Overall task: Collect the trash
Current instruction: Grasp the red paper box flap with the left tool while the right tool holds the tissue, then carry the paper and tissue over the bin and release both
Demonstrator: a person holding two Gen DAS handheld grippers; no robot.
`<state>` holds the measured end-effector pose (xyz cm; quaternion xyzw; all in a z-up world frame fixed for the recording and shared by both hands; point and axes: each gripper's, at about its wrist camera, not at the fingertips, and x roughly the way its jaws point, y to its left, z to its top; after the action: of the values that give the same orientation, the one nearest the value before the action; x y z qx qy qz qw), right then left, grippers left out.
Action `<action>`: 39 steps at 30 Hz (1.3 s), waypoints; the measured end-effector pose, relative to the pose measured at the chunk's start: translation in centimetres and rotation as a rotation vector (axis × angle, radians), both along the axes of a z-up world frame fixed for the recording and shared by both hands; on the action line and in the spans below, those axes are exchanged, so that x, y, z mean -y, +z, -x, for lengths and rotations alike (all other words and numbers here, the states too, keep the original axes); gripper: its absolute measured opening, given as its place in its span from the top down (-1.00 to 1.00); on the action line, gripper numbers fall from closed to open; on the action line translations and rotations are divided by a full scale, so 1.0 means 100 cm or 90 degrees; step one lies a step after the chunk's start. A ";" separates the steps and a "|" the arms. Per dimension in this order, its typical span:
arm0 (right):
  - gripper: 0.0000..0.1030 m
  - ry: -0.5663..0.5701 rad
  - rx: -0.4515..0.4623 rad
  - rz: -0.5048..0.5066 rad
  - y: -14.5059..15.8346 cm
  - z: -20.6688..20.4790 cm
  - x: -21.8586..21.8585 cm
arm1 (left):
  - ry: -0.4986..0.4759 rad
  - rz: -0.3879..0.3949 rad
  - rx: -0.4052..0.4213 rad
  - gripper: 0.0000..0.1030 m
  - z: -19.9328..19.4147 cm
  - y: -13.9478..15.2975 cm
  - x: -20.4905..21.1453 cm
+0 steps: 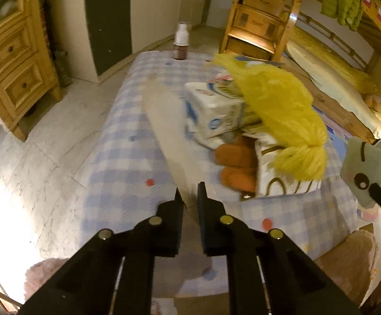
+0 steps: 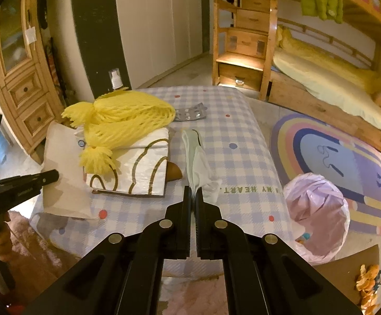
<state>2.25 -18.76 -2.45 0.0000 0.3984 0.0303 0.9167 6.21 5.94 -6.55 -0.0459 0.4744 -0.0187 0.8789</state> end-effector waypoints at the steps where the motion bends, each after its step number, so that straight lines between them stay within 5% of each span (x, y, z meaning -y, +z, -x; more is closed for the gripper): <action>1: 0.95 0.000 0.003 0.000 0.001 0.001 0.000 | 0.006 -0.005 0.004 0.88 0.003 0.001 -0.004; 8: 0.95 -0.008 0.023 -0.032 0.010 0.009 0.004 | -0.005 0.002 0.093 1.00 0.040 0.040 -0.024; 18: 0.95 -0.029 0.052 -0.056 0.026 0.021 0.021 | -0.104 -0.005 0.224 1.00 0.075 0.100 0.021; 29: 0.95 -0.066 0.064 -0.076 0.031 0.037 0.056 | -0.226 0.000 0.223 1.00 0.053 0.090 0.098; 39: 0.95 -0.212 0.089 -0.074 0.032 0.061 0.139 | -0.385 0.000 0.227 1.00 0.020 0.076 0.218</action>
<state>-3.81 -32.71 0.80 0.1164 0.3258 -0.0987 0.9330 4.23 -15.89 1.08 0.1007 0.3052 -0.2857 0.9028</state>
